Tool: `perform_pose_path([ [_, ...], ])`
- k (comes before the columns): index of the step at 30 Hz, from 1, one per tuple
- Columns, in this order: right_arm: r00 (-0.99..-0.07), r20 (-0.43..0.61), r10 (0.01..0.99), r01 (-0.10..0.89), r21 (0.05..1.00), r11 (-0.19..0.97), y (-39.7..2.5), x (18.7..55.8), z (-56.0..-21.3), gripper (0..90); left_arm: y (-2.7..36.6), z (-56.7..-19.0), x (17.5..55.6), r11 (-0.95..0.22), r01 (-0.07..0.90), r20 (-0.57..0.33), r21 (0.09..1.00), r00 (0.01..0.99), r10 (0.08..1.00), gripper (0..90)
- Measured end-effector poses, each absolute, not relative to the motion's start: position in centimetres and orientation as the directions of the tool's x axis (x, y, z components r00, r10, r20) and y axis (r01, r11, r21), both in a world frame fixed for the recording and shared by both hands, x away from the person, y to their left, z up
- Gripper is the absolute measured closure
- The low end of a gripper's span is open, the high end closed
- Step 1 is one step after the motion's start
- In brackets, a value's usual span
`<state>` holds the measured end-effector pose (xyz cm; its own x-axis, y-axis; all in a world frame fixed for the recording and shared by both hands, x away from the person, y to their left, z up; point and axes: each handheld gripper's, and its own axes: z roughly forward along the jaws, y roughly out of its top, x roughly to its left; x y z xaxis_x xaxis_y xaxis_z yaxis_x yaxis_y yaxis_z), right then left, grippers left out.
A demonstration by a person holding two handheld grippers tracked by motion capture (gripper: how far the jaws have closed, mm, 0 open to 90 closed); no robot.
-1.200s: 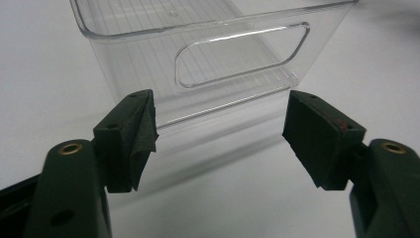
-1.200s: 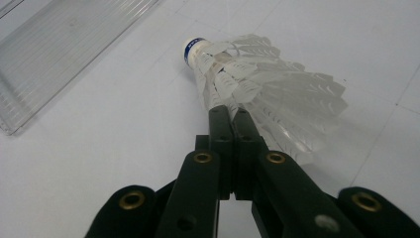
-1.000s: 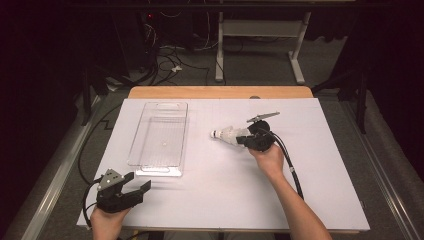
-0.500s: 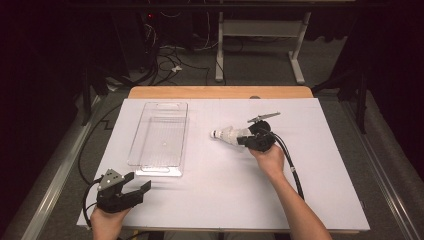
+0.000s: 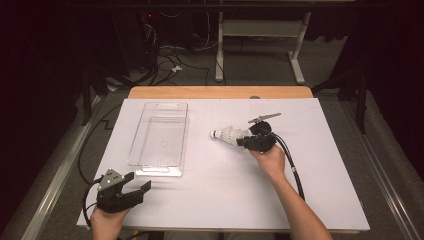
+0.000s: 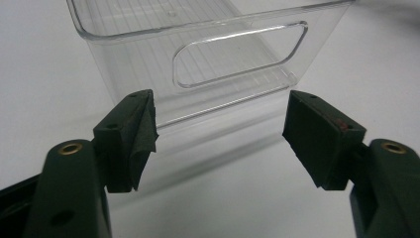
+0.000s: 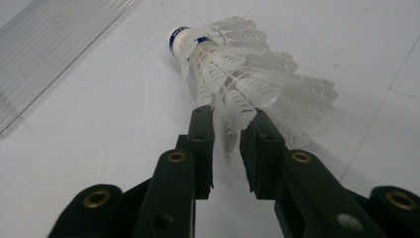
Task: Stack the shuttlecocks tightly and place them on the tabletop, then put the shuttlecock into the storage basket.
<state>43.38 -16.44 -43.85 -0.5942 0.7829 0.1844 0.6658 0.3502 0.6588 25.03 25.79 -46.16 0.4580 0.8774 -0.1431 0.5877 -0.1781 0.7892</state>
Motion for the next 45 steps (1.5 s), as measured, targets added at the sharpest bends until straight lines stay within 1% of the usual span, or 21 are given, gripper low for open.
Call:
perform_pose_path([
  [7,-0.593,0.163,0.789,0.661,0.658,0.361,-16.4,43.0,-43.6,66.6,25.8,-46.2,25.1,-0.177,0.588,-0.145,0.789,0.458,0.877,29.8],
  [16,-0.579,0.164,0.798,0.662,0.667,0.343,-16.9,42.7,-43.8,57.8,25.9,-46.2,25.1,-0.170,0.591,-0.154,0.789,0.457,0.876,29.8],
  [23,-0.574,0.147,0.806,0.655,0.673,0.344,-16.4,42.4,-44.1,48.7,25.9,-46.2,25.0,-0.167,0.589,-0.156,0.790,0.457,0.876,29.8],
  [26,-0.578,0.142,0.804,0.649,0.677,0.347,-16.2,42.3,-44.2,47.8,26.0,-46.3,25.1,-0.165,0.592,-0.159,0.789,0.455,0.876,29.8],
  [30,-0.580,0.101,0.809,0.622,0.696,0.359,-15.9,42.0,-44.1,47.8,26.0,-46.3,25.1,-0.165,0.592,-0.161,0.789,0.458,0.874,29.8],
  [40,-0.587,0.083,0.805,0.603,0.708,0.367,-15.2,42.0,-44.4,44.4,25.9,-46.2,25.1,-0.167,0.590,-0.158,0.790,0.460,0.874,29.7],
  [42,-0.595,0.060,0.802,0.589,0.711,0.383,-15.2,42.1,-44.5,43.9,25.9,-46.3,25.1,-0.165,0.590,-0.161,0.790,0.459,0.874,29.7],
  [45,-0.592,0.054,0.804,0.586,0.714,0.383,-15.2,42.2,-44.5,43.2,26.0,-46.3,25.2,-0.162,0.590,-0.164,0.791,0.460,0.873,29.7],
])
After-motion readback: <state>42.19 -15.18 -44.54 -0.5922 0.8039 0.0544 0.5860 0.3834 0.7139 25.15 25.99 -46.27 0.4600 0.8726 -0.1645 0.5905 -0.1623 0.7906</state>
